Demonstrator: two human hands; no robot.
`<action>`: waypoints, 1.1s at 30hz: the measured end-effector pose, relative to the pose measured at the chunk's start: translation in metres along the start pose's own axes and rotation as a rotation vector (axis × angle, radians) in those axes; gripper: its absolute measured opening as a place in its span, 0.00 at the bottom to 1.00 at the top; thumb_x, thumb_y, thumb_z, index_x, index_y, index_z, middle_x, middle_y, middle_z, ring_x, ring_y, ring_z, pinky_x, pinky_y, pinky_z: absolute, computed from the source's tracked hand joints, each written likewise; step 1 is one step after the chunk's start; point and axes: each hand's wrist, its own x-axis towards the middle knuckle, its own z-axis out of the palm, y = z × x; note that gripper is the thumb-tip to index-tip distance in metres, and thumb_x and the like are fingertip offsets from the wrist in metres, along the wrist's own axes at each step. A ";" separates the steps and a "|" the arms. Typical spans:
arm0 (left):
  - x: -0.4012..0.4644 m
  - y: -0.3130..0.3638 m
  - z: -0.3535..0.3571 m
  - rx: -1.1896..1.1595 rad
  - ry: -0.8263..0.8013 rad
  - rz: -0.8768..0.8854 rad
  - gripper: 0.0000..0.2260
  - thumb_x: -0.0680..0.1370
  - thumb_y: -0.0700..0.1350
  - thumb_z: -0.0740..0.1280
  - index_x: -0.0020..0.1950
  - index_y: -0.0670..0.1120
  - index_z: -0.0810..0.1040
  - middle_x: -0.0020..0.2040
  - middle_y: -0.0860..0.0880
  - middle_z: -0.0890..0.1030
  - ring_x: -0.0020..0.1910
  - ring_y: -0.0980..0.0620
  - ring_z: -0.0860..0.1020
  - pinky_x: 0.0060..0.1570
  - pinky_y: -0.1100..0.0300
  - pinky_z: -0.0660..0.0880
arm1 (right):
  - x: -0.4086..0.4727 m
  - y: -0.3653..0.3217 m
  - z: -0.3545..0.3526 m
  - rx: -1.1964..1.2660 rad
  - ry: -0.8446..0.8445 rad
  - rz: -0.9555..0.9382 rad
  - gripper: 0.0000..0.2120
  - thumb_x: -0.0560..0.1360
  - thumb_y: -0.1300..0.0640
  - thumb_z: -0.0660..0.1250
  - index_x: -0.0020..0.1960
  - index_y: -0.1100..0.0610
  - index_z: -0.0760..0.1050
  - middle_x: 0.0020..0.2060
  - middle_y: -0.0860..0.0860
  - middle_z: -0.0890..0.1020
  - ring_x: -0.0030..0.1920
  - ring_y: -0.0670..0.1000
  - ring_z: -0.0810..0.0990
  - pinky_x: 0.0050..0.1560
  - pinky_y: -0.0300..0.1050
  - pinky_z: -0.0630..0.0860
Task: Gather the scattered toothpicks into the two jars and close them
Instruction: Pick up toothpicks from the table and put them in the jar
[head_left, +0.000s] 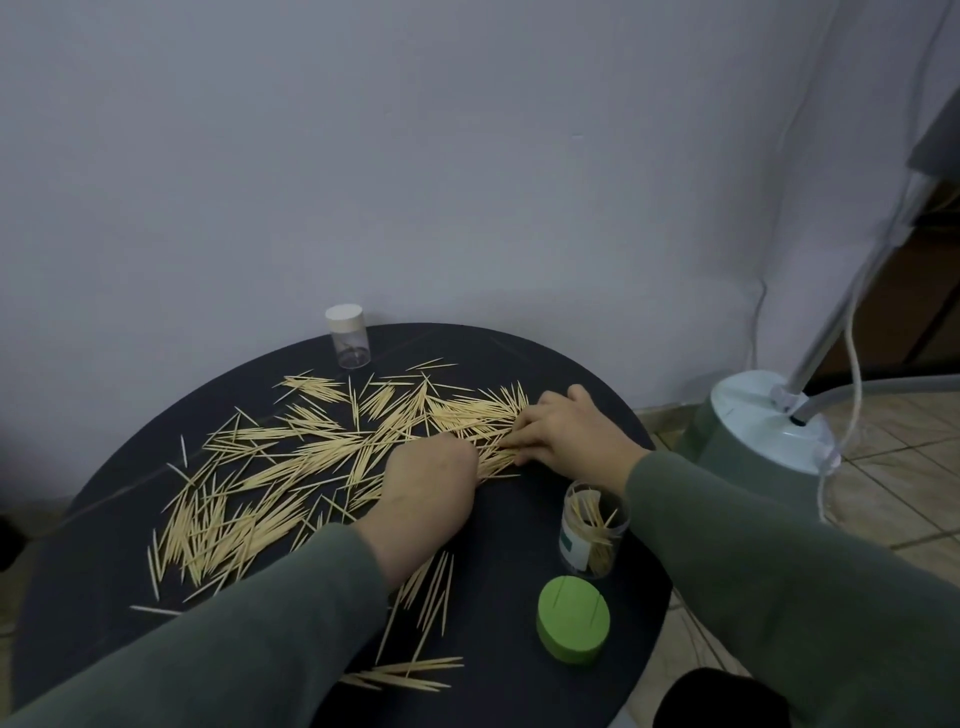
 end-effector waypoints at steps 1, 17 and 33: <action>-0.001 0.000 0.000 0.015 0.009 0.005 0.07 0.80 0.46 0.62 0.55 0.49 0.79 0.52 0.49 0.79 0.51 0.48 0.79 0.42 0.56 0.72 | -0.001 0.000 0.001 -0.013 0.009 -0.010 0.16 0.80 0.45 0.59 0.67 0.42 0.73 0.61 0.41 0.76 0.59 0.47 0.68 0.57 0.48 0.57; -0.007 0.005 -0.004 0.135 -0.003 0.012 0.10 0.81 0.39 0.58 0.58 0.45 0.77 0.55 0.47 0.79 0.54 0.47 0.79 0.45 0.56 0.72 | -0.009 -0.007 0.000 -0.040 0.111 -0.046 0.13 0.80 0.48 0.60 0.62 0.45 0.78 0.57 0.45 0.79 0.56 0.51 0.70 0.56 0.50 0.57; -0.004 -0.006 -0.002 0.072 0.038 -0.034 0.07 0.80 0.43 0.62 0.55 0.47 0.79 0.53 0.49 0.79 0.51 0.48 0.80 0.40 0.57 0.71 | -0.029 -0.003 -0.006 0.135 0.175 0.186 0.14 0.79 0.44 0.61 0.61 0.45 0.78 0.55 0.41 0.79 0.55 0.46 0.70 0.57 0.48 0.60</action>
